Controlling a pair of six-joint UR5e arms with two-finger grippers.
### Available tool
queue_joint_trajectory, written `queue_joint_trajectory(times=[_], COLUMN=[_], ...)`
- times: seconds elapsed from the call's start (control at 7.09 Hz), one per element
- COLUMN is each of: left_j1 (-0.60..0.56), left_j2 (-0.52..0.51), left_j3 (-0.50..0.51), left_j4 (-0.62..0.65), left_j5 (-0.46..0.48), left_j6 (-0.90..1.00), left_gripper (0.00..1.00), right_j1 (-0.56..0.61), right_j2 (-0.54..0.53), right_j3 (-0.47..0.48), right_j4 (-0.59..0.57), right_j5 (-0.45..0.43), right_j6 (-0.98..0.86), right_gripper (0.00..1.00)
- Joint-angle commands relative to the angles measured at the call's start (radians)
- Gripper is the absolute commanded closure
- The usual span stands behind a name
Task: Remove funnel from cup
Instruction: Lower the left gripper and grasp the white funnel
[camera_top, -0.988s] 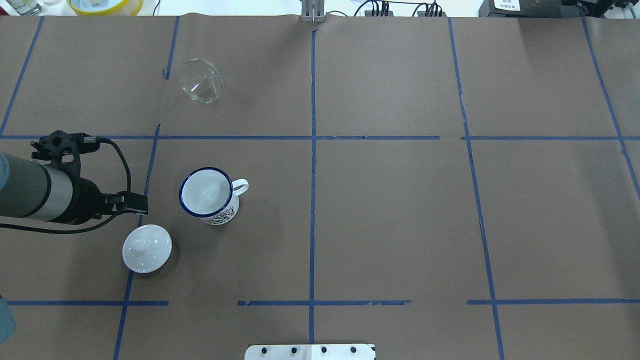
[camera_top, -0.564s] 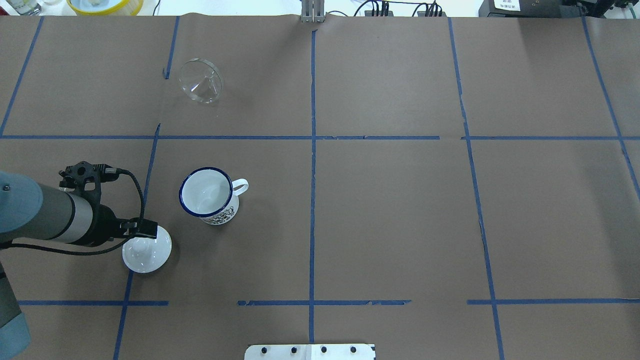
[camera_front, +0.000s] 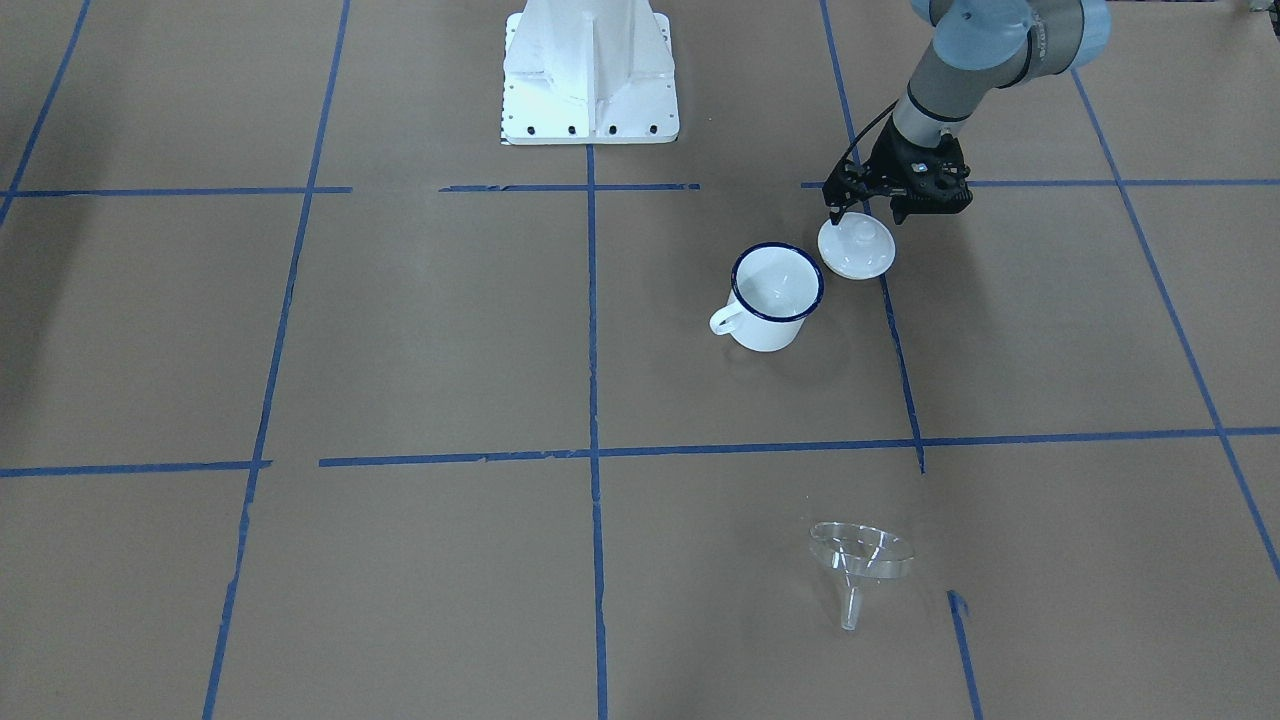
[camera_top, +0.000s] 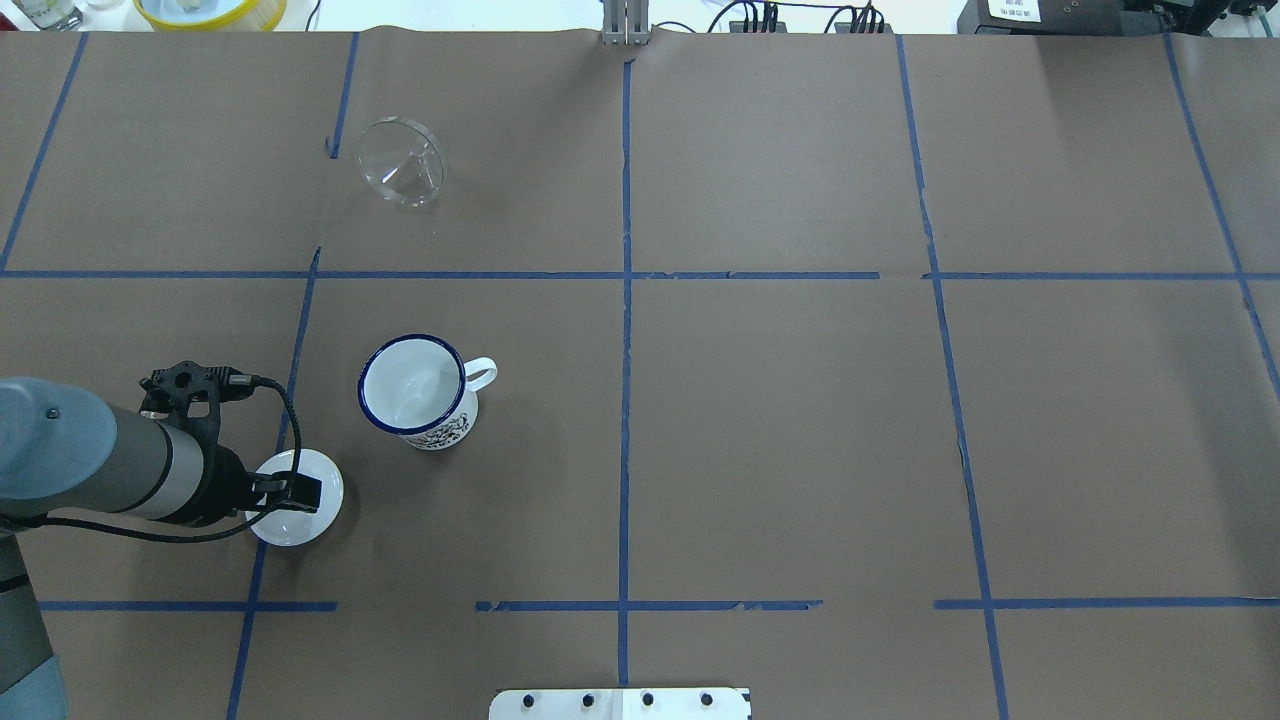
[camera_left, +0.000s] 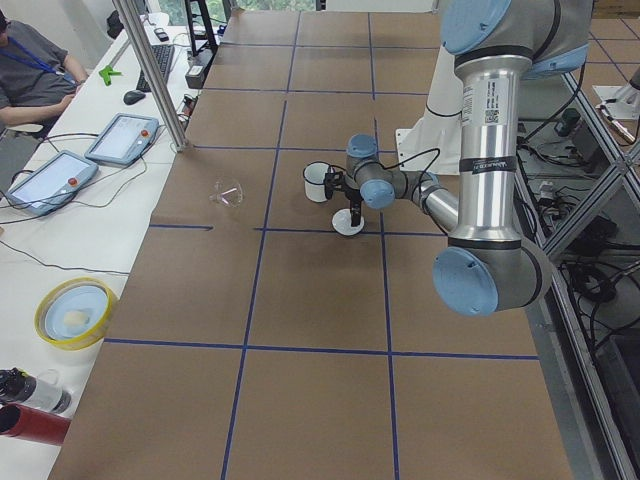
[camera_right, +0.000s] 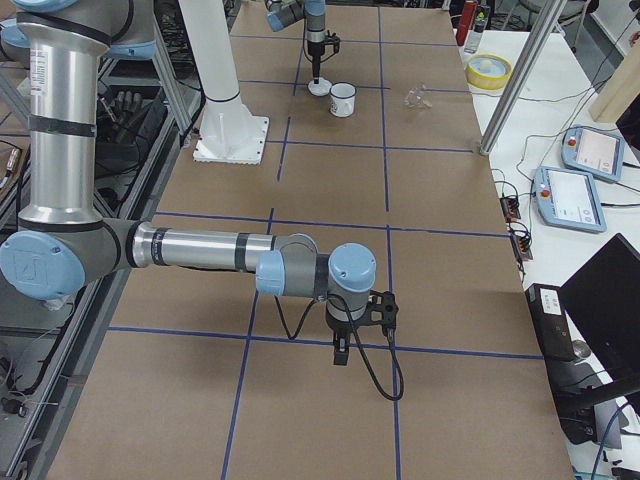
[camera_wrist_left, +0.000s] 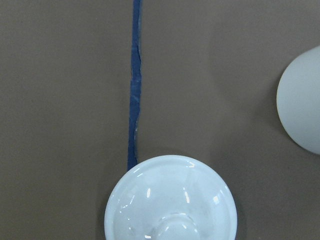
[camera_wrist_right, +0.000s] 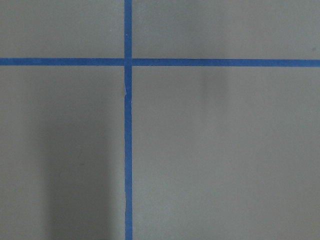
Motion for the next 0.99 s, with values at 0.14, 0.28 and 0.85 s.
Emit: queue_joint_trajectory(times=[0.14,0.28,0.85], left_j1=[0.001,-0.001,-0.001], left_j2=[-0.011,-0.016,-0.023], left_j3=[0.002,0.001,0.009], left_j4=[0.006,0.006,0.008], left_j5=[0.004,0.004,0.006], left_j6=[-0.014,-0.014,-0.014], left_gripper=[0.11,0.11,0.21], right_j1=[0.0,0.0,0.0], right_j2=[0.0,0.0,0.0], right_j3=[0.0,0.0,-0.001], right_j4=[0.0,0.0,0.0], right_j5=[0.0,0.0,0.0], right_j6=[0.0,0.0,0.0], right_gripper=[0.0,0.0,0.0])
